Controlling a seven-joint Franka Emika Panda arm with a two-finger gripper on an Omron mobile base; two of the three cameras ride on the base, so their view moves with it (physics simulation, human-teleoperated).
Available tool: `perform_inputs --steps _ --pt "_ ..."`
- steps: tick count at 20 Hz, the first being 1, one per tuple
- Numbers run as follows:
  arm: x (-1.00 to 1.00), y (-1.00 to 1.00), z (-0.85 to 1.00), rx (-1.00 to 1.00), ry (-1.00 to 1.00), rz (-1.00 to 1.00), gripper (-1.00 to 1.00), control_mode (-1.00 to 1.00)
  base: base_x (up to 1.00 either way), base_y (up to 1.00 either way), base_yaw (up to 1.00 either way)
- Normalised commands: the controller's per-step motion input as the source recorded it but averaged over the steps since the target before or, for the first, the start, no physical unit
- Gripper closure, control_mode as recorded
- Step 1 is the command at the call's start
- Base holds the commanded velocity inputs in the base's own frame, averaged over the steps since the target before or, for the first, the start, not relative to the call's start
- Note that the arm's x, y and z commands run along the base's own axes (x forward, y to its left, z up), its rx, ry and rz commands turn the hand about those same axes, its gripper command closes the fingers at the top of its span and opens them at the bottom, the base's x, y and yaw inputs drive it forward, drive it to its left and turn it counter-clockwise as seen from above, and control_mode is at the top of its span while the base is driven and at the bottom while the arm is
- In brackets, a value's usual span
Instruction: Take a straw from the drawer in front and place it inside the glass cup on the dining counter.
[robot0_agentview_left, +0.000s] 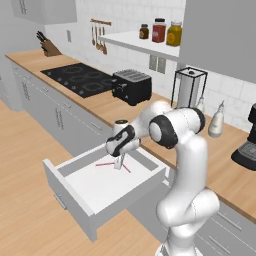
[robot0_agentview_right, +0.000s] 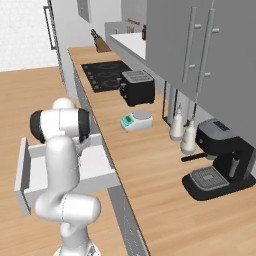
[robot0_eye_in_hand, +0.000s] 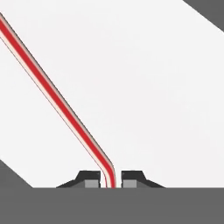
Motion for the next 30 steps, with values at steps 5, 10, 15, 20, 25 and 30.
perform_inputs --steps 5,10,15,20,25,30 --pt "-0.05 0.12 1.0 0.01 0.0 0.0 1.0 -1.0 0.0 0.0 0.0" --pt "-0.42 0.0 1.0 0.0 0.0 0.0 1.0 -1.0 0.0 0.0 0.0" --pt "-0.74 -0.18 1.0 0.0 0.0 -0.02 1.0 -1.0 0.0 0.0 0.0" --pt "-0.73 -0.33 1.0 0.0 0.0 -0.07 1.0 -1.0 0.0 0.0 0.0" --pt "-0.55 -0.25 0.84 0.0 0.02 -0.09 1.0 -1.0 0.0 0.0 0.0" --pt "-0.57 -0.31 0.4 0.0 0.02 -0.08 1.0 -1.0 0.0 0.0 0.0"
